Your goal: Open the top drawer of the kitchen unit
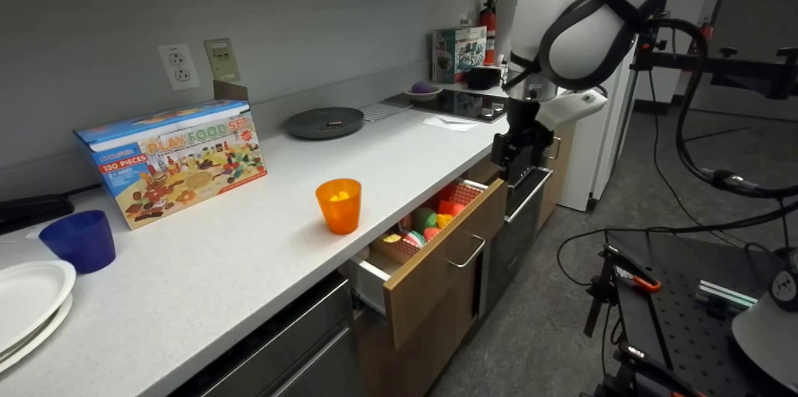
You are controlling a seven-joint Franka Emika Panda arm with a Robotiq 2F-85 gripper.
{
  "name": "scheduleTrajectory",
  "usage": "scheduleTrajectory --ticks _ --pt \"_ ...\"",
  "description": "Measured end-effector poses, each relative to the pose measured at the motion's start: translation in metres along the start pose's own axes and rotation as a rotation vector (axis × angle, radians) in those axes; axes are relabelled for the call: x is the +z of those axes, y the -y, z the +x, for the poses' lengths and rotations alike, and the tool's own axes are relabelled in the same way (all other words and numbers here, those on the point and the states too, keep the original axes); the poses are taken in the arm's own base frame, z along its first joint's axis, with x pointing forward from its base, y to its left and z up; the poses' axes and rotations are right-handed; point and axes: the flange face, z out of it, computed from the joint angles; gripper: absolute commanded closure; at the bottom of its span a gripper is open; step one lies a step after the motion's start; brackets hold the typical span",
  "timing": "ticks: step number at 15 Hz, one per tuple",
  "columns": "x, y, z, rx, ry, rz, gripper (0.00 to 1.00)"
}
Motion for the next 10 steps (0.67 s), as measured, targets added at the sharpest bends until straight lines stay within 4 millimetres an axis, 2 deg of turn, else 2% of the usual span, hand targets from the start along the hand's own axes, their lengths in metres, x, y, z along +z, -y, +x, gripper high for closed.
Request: scheduleTrajectory --ticks 2,4,7,10 --pt "-0.011 0.019 0.003 -0.031 -0.002 0.014 0.00" --pt "-0.014 0.034 0.004 -0.062 0.004 0.021 0.00" --pt "-0.007 0.051 0.008 -0.098 0.015 0.017 0.00" --pt "0.007 0.061 0.020 -0.123 0.031 0.006 0.00"
